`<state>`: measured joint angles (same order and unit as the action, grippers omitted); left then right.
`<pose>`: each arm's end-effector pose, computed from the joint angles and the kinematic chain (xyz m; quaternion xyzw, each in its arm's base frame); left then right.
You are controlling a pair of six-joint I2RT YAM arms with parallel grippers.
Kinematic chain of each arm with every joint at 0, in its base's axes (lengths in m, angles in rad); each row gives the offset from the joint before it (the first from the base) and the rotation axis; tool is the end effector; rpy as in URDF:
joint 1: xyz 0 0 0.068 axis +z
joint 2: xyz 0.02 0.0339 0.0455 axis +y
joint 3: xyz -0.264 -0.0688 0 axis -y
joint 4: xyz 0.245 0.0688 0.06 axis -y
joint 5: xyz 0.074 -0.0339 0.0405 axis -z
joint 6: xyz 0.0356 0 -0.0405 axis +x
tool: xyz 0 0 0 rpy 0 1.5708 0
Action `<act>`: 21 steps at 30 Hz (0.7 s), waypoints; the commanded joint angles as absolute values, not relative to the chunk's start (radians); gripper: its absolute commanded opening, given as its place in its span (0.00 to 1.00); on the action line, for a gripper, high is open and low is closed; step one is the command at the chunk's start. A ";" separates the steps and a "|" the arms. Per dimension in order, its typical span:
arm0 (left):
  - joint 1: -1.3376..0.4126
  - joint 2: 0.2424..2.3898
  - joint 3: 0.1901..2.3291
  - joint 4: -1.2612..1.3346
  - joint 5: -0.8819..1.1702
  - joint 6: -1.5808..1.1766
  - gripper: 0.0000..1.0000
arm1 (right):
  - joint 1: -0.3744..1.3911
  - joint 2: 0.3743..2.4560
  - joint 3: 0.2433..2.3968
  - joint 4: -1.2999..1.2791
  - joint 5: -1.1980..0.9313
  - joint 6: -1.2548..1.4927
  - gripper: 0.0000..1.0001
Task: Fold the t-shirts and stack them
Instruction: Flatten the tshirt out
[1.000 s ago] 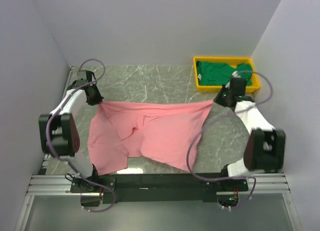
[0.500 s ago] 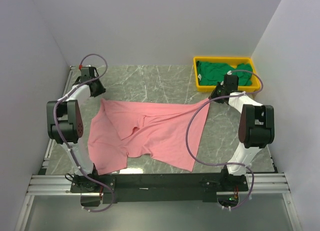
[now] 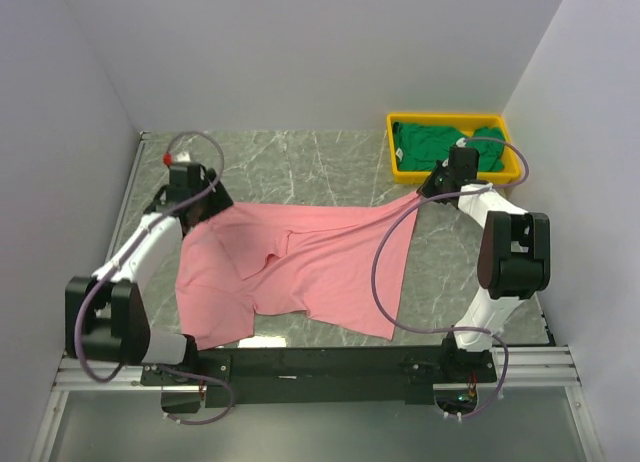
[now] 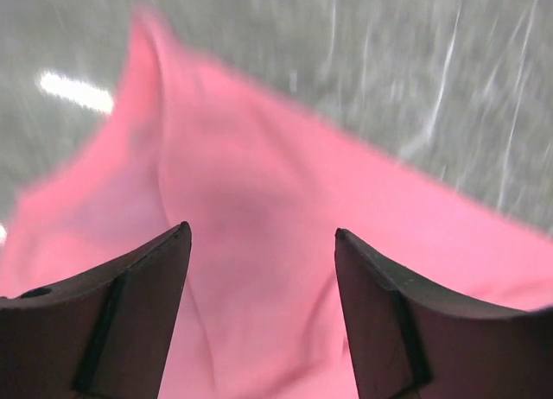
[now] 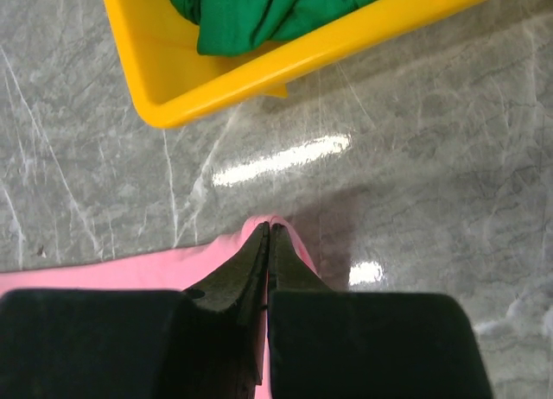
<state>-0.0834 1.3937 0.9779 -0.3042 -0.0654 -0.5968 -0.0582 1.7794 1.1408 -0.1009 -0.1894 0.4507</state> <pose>0.3033 -0.0230 0.2571 -0.2442 0.8771 -0.1095 0.3988 0.3874 -0.0159 0.2005 0.1923 0.8910 0.1632 0.3774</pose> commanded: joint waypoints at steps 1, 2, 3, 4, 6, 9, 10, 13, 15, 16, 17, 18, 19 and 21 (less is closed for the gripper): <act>-0.141 1.303 0.852 -0.373 -0.109 -0.690 0.70 | -0.046 1.703 1.118 -0.068 -0.195 0.439 0.00; -0.179 1.264 0.827 -0.374 -0.127 -0.702 0.69 | -0.045 1.697 1.109 -0.067 -0.193 0.440 0.00; -0.201 1.247 0.781 -0.374 -0.138 -0.728 0.66 | -0.043 1.694 1.103 -0.064 -0.196 0.440 0.00; -0.236 1.235 0.758 -0.371 -0.150 -0.742 0.65 | -0.043 1.692 1.100 -0.061 -0.196 0.442 0.00; -0.256 1.209 0.692 -0.353 -0.153 -0.784 0.60 | -0.040 1.687 1.086 -0.057 -0.201 0.445 0.00; -0.284 1.192 0.625 -0.321 -0.146 -0.827 0.50 | -0.038 1.680 1.068 -0.051 -0.206 0.445 0.00; -0.296 1.192 0.615 -0.302 -0.143 -0.833 0.48 | -0.040 1.677 1.066 -0.052 -0.203 0.443 0.00; -0.319 1.215 0.606 -0.293 -0.152 -0.845 0.45 | -0.040 1.674 1.065 -0.063 -0.199 0.434 0.00; -0.333 1.242 0.604 -0.287 -0.150 -0.847 0.43 | -0.040 1.667 1.060 -0.061 -0.198 0.433 0.00; -0.337 1.252 0.601 -0.282 -0.147 -0.848 0.42 | -0.040 1.664 1.058 -0.060 -0.196 0.431 0.00; -0.341 1.261 0.600 -0.270 -0.147 -0.851 0.40 | -0.040 1.664 1.057 -0.060 -0.196 0.430 0.00; -0.342 1.265 0.597 -0.265 -0.146 -0.853 0.38 | -0.040 1.664 1.055 -0.058 -0.195 0.431 0.00; -0.348 1.269 0.597 -0.259 -0.140 -0.854 0.37 | -0.040 1.664 1.055 -0.060 -0.195 0.431 0.00; -0.354 1.279 0.597 -0.252 -0.141 -0.854 0.36 | -0.040 1.666 1.054 -0.060 -0.193 0.431 0.00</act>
